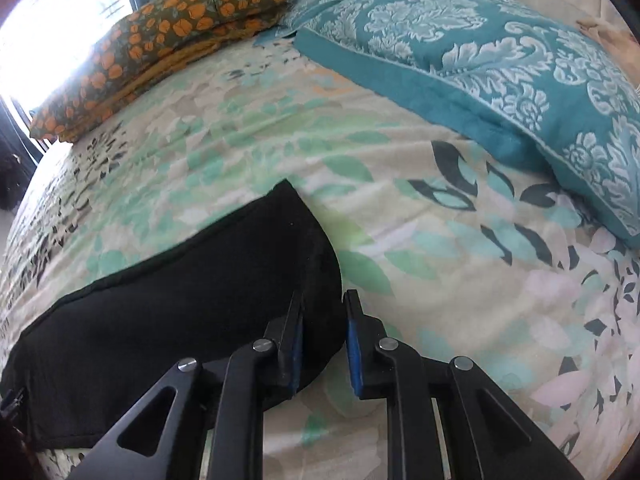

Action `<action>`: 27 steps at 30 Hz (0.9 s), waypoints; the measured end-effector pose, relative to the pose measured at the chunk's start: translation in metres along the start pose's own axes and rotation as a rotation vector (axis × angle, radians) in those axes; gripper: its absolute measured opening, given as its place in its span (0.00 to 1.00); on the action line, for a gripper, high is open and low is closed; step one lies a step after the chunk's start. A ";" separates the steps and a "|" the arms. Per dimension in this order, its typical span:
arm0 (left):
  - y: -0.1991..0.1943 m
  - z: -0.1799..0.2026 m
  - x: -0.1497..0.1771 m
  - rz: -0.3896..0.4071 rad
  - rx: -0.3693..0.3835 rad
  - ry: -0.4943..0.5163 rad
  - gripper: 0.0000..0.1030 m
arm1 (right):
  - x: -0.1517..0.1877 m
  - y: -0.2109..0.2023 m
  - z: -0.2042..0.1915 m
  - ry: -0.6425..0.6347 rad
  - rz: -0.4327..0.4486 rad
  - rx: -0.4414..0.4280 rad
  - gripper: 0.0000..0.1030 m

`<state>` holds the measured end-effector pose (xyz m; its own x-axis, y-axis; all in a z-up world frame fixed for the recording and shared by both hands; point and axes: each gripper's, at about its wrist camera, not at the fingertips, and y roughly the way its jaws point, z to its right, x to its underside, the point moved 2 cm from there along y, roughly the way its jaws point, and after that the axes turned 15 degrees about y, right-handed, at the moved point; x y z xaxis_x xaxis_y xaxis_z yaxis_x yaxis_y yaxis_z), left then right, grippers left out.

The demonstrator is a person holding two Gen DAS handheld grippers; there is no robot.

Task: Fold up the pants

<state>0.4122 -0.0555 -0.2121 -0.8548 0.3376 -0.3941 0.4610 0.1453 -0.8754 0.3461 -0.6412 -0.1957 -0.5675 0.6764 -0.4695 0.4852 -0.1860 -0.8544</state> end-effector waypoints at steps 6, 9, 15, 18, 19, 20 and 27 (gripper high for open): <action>-0.043 -0.008 0.013 0.020 0.010 0.026 0.99 | 0.000 -0.042 0.007 0.057 0.103 0.001 0.89; -0.087 -0.008 0.040 0.090 0.030 0.068 0.99 | 0.016 -0.087 0.000 0.022 0.144 0.022 0.89; -0.168 0.004 0.125 0.139 0.108 0.093 0.99 | 0.125 -0.178 -0.035 -0.099 0.081 -0.094 0.93; -0.187 0.011 0.172 0.127 0.142 0.062 0.99 | 0.212 -0.207 -0.058 -0.161 0.003 -0.140 0.94; -0.187 0.015 0.186 0.124 0.143 0.058 0.99 | 0.242 -0.216 -0.065 -0.176 -0.021 -0.157 0.94; -0.185 0.018 0.195 0.115 0.140 0.055 0.99 | 0.272 -0.224 -0.072 -0.191 -0.045 -0.171 0.94; -0.146 0.016 0.230 0.047 0.055 0.024 0.99 | 0.404 -0.238 -0.123 -0.359 -0.032 -0.166 0.94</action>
<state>0.1442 -0.0140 -0.1794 -0.8263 0.3655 -0.4286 0.4860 0.0780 -0.8704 0.0830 -0.2360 -0.1548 -0.7661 0.3824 -0.5166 0.5480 -0.0313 -0.8359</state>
